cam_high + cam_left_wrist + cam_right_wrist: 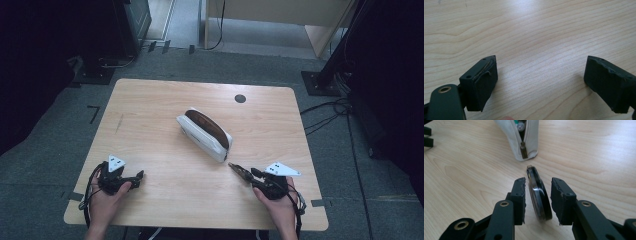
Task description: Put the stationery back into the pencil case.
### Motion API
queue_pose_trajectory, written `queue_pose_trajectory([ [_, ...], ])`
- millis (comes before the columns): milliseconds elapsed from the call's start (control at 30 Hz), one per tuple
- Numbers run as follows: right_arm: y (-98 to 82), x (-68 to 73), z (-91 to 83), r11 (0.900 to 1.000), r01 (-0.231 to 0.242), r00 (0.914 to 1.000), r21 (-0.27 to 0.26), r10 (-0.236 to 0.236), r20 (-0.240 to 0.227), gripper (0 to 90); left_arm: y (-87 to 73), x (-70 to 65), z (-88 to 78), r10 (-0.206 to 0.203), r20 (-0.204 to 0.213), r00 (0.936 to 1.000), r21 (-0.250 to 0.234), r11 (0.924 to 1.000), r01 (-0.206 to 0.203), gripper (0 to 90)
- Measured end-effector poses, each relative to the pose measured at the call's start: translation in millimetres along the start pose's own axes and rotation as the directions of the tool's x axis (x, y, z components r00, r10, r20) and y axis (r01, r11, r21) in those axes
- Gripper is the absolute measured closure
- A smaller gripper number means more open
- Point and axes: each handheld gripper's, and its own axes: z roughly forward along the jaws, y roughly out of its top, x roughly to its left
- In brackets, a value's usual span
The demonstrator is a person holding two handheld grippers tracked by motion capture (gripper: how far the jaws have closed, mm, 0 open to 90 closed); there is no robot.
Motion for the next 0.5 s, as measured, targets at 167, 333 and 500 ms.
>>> queue_pose_trajectory([
  [167, -7.9, 0.8, 2.1, 1.000, 0.002, 0.9999, 0.015, -0.002, 0.011, 66.0, 0.0, 0.0, 0.0, 0.000, 0.000, 1.0000, 0.000, 1.0000, 0.000, 12.0],
  [333, -12.3, 3.4, 7.0, 0.999, 0.029, 0.9993, 0.043, -0.030, 0.024, 68.4, 0.0, 0.0, 0.0, 0.000, 0.000, 1.0000, 0.000, 1.0000, 0.000, 12.0],
  [500, -14.4, 4.4, 8.4, 0.999, 0.037, 0.9989, 0.035, -0.038, 0.028, 73.6, 0.0, 0.0, 0.0, 0.000, 0.000, 1.0000, 0.000, 1.0000, 0.000, 12.0],
])
